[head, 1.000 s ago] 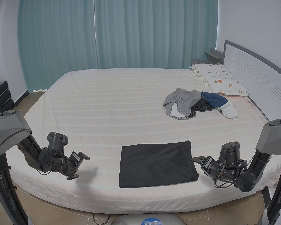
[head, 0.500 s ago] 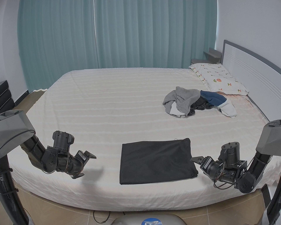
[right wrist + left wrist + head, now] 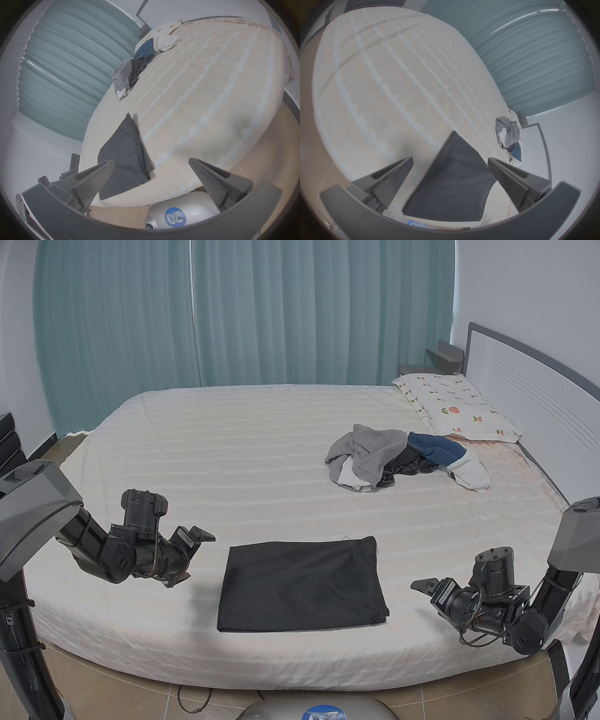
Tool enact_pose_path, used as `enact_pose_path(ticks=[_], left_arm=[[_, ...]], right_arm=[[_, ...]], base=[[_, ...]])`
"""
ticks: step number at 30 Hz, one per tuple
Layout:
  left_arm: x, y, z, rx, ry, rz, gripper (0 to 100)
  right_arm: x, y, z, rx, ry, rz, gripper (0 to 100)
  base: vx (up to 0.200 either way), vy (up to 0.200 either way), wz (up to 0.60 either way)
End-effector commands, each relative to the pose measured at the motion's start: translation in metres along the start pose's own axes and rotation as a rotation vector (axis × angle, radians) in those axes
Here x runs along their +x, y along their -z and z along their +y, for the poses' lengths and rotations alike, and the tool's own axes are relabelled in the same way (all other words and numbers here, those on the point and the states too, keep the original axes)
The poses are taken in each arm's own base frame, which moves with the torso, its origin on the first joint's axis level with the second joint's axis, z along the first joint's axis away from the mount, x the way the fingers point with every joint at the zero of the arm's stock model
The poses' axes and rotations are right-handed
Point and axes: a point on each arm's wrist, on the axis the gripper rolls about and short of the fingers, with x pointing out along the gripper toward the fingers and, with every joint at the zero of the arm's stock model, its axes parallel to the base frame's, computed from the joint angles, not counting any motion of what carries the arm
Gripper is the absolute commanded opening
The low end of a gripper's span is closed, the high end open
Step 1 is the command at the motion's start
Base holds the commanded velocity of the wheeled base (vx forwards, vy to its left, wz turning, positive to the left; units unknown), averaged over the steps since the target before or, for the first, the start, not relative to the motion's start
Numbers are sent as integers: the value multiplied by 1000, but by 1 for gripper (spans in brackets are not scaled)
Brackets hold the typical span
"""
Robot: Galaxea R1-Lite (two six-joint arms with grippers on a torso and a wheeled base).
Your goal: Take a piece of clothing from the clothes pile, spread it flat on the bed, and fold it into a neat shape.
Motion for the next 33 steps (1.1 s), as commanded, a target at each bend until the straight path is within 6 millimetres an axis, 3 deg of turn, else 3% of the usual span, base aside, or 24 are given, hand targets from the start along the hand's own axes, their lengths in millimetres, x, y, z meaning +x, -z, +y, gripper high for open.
enact_pose_path(ticks=[1, 3, 5, 6, 9, 14, 24, 25, 33], left_arm=[[38, -2, -5, 60, 5, 2, 100], [61, 1, -4, 120, -16, -18, 100], [68, 1, -4, 142, -24, -32, 100], [85, 1, -2, 180, -43, -56, 100], [103, -2, -2, 200, -62, -103, 100], [116, -4, -1, 202, -81, -144, 100], [129, -8, -5, 204, -59, -161, 100], [130, -8, -5, 204, -60, -160, 0], [129, -7, -4, 202, -63, -162, 0]], right_arm=[[-4, 6, -5, -6, 17, 20, 100], [-6, 9, -5, -11, 4, 21, 100], [-6, 9, -5, -11, -4, 19, 100], [-5, 11, -8, -14, -11, 16, 100], [-1, 16, -13, -20, -18, 12, 100], [3, 24, -18, -31, -34, 15, 100], [0, 20, -15, -28, -54, -7, 100], [0, 20, -15, -28, -54, -7, 100], [-2, 17, -14, -25, -60, -14, 100]], base=[[0, 0, 0], [0, 0, 0], [0, 0, 0], [0, 0, 0], [0, 0, 0], [0, 0, 0], [0, 0, 0], [0, 0, 0], [0, 0, 0]])
